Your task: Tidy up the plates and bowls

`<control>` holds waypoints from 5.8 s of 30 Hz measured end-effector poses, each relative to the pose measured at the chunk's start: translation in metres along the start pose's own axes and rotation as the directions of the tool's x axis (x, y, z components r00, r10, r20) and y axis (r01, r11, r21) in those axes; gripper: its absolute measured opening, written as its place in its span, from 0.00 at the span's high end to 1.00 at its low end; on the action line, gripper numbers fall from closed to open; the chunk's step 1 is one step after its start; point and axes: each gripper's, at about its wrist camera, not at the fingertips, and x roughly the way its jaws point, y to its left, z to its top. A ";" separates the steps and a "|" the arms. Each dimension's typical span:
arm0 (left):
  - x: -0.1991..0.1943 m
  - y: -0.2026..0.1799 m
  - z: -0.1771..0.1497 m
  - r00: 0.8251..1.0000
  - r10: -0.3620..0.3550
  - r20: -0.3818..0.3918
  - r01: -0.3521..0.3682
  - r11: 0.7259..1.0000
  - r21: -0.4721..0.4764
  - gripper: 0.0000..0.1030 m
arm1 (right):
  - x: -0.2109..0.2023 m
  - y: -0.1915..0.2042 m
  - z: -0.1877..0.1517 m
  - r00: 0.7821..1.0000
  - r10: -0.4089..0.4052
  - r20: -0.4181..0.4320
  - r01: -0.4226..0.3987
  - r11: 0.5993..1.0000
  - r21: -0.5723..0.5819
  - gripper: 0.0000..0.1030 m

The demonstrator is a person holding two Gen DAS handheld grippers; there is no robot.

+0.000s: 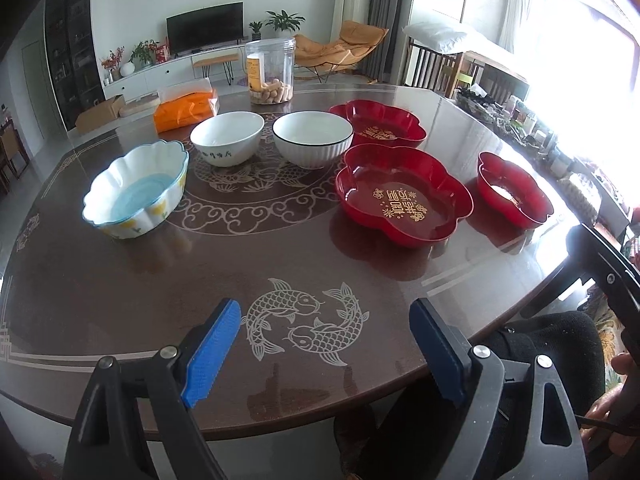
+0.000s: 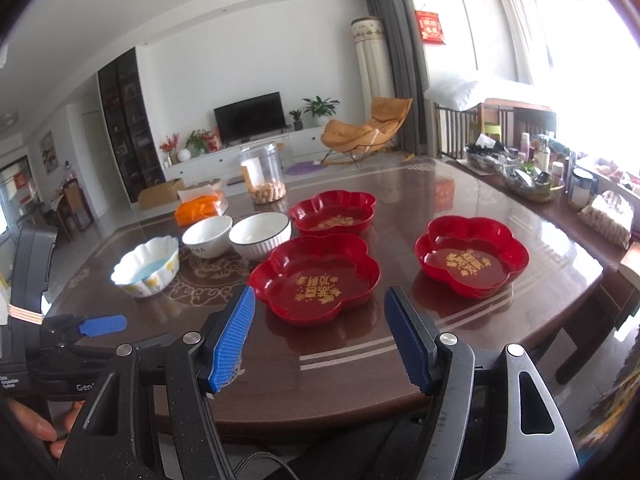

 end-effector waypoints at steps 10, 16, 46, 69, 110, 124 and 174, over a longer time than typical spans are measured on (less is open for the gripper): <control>0.018 0.001 0.019 0.995 0.045 -0.088 -0.046 0.999 -0.015 0.16 | 0.018 -0.023 0.002 0.986 -0.055 -0.160 0.070 0.994 0.089 0.31; 0.018 -0.008 0.039 0.992 0.125 -0.006 -0.124 0.992 0.027 0.16 | 0.026 -0.039 0.010 0.973 -0.093 -0.211 0.113 0.990 0.084 0.31; 0.193 -0.015 0.111 0.968 -0.011 -0.250 0.016 1.000 0.017 0.37 | 0.213 -0.070 0.040 0.882 -0.028 -0.470 0.000 0.998 -0.059 0.33; 0.113 -0.098 0.155 0.975 -0.197 -0.101 0.208 0.972 0.109 0.83 | 0.118 -0.112 0.075 0.945 -0.035 -0.325 0.056 0.997 0.053 0.89; 0.163 -0.219 0.176 0.980 -0.172 -0.104 0.194 0.943 0.269 0.82 | 0.110 -0.266 0.075 0.882 -0.382 -0.276 0.428 0.894 0.131 0.44; 0.110 -0.073 0.040 0.969 -0.105 -0.223 0.109 0.994 0.007 0.67 | 0.045 -0.097 0.016 0.978 -0.148 -0.145 0.174 0.965 0.194 0.35; 0.092 0.014 0.088 0.994 -0.024 -0.108 0.031 0.998 0.059 0.23 | 0.067 -0.049 -0.039 0.976 -0.100 -0.193 0.113 0.992 0.059 0.35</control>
